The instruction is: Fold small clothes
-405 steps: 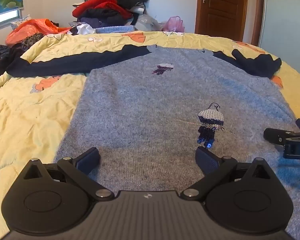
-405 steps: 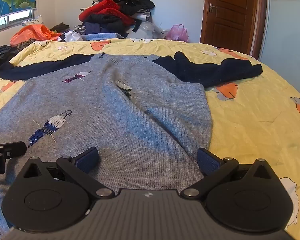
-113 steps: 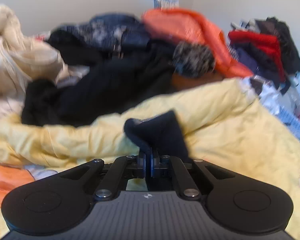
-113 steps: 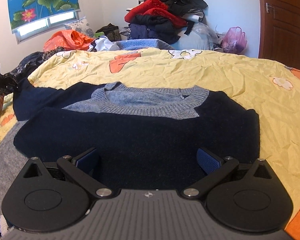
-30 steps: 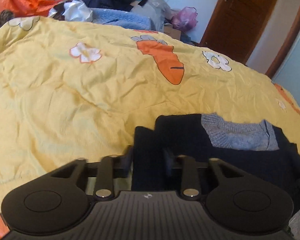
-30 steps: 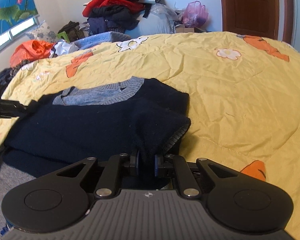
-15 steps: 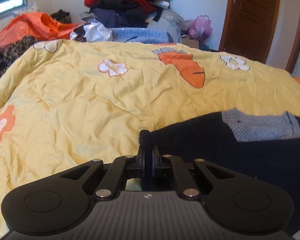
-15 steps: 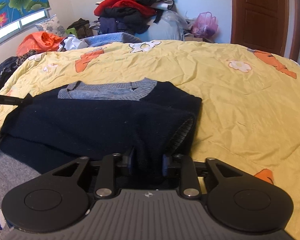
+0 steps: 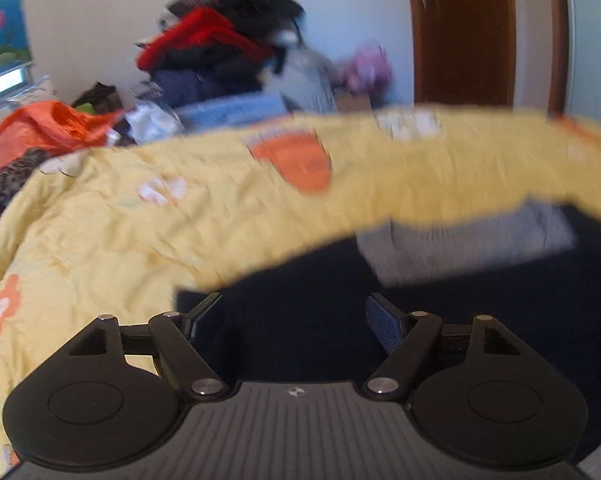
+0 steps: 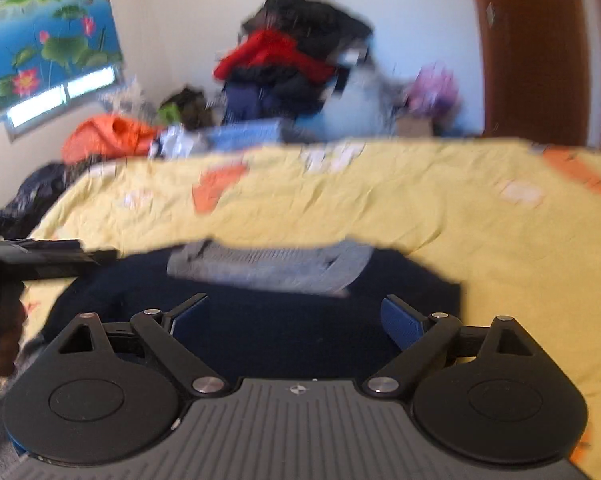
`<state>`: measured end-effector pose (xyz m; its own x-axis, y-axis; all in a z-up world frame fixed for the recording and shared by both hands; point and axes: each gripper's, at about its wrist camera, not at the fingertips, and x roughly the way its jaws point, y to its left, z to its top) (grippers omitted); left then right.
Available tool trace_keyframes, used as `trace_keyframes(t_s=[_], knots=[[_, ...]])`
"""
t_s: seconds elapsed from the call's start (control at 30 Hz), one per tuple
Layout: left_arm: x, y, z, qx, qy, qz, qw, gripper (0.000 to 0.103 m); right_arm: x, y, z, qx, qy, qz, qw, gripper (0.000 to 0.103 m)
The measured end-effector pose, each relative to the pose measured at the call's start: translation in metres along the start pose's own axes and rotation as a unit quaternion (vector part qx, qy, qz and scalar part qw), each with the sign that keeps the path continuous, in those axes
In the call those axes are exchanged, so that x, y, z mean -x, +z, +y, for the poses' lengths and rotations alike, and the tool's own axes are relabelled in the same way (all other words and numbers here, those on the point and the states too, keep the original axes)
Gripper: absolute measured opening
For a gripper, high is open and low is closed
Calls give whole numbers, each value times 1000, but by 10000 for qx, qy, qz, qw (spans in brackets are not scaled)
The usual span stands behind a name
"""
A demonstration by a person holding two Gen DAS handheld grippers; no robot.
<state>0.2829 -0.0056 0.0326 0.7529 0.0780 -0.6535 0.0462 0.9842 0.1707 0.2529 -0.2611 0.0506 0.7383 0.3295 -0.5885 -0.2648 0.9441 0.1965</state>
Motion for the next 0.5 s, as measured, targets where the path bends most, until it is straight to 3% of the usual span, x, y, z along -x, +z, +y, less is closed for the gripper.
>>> trace_keyframes(t_s=[0.07, 0.13, 0.2, 0.23, 0.33, 0.4, 0.43, 0.5], knots=[[-7, -13, 2, 33, 4, -195, 9998, 81, -21, -5, -1, 67, -153, 325, 9993, 89], [-8, -19, 16, 277, -279, -168, 9991, 83, -27, -16, -4, 549, -394, 296, 9973, 89], [-18, -17, 28, 549, -369, -24, 9978, 98, -29, -31, -4, 1115, -612, 199, 9917, 93], [-23, -14, 31, 602, -333, 39, 9976, 103, -28, -30, -10, 963, -526, 178, 9938, 94], [-21, -12, 24, 455, -37, -46, 9989, 103, -38, -23, -7, 1037, -627, 346, 9920, 102], [-4, -15, 15, 303, 732, -110, 9968, 103, -38, -18, -2, 1038, -761, 407, 9908, 99], [9, -20, 13, 290, 931, -145, 9951, 101, -31, -17, 3, 1022, -973, 353, 9894, 97], [47, -38, 15, 532, 514, -353, 9966, 102, -3, -21, 11, 784, -1137, 84, 9904, 94]])
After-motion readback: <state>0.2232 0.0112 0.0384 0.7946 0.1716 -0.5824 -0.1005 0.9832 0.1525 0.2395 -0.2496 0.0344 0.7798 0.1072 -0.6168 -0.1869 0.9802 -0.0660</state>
